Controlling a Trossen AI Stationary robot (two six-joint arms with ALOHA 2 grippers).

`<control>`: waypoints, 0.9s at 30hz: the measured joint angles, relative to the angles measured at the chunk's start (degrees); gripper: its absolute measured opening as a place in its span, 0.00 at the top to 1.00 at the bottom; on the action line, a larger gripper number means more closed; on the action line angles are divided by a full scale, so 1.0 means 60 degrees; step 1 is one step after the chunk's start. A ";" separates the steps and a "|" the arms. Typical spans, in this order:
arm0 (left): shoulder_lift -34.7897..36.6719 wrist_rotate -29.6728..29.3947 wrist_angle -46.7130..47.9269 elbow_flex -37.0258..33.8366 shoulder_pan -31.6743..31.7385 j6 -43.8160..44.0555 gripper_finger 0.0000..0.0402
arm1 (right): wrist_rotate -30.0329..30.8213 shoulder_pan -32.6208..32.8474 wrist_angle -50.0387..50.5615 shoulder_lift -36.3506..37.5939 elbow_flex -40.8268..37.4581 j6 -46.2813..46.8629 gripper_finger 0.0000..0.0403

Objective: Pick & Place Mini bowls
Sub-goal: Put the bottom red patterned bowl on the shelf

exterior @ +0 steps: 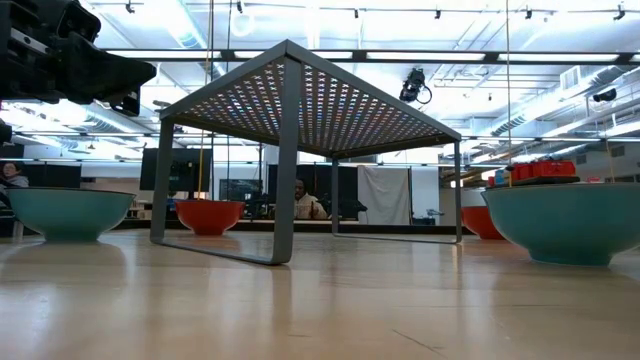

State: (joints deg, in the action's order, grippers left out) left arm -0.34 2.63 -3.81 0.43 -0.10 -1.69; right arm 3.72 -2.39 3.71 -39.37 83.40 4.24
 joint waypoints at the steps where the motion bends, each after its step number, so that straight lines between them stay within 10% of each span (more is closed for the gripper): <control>1: -0.0004 0.0000 0.0000 -0.0003 -0.0003 0.0000 0.93 | -0.0134 0.0000 0.0290 -0.0158 0.0271 -0.0032 1.00; 27: -0.0004 0.0003 0.0003 -0.0001 0.0000 0.0000 0.93 | -0.3021 0.0000 0.6924 -0.3562 0.6327 0.0131 1.00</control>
State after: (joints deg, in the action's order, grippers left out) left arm -0.36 2.65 -3.80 0.42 -0.10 -1.69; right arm -14.41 -2.39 45.26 -60.74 121.36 5.03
